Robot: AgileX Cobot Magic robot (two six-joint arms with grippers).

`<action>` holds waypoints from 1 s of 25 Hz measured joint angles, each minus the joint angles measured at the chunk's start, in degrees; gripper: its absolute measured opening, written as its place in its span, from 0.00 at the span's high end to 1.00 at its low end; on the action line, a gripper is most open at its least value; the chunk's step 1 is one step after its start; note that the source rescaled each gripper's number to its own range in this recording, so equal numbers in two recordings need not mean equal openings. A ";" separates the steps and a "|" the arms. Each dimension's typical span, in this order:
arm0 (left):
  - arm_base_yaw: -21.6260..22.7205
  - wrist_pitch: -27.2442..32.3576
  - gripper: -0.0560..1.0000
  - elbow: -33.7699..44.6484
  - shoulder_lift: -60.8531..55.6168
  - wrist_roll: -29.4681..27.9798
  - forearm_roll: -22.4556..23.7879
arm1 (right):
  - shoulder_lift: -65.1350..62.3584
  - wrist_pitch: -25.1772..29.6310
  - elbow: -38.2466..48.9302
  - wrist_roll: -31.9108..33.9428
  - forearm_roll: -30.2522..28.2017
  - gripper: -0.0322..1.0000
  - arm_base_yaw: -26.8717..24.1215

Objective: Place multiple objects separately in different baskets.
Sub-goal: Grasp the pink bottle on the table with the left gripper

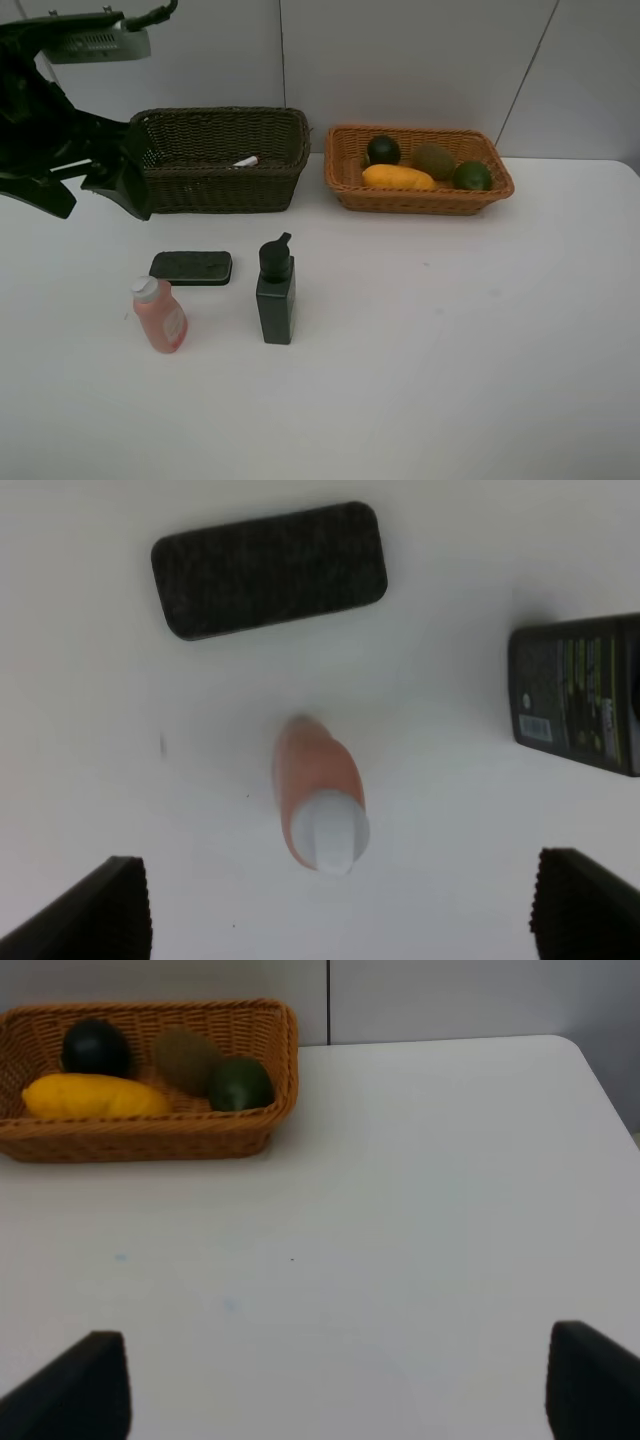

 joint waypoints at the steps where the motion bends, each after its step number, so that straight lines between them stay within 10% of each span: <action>1: 0.00 0.38 0.00 0.00 0.26 0.00 0.00 | 0.00 0.00 0.00 0.00 0.00 0.00 0.00; 25: -2.56 -7.96 0.00 4.80 14.85 -0.16 -2.02 | 0.00 0.00 0.00 0.00 0.00 0.00 0.00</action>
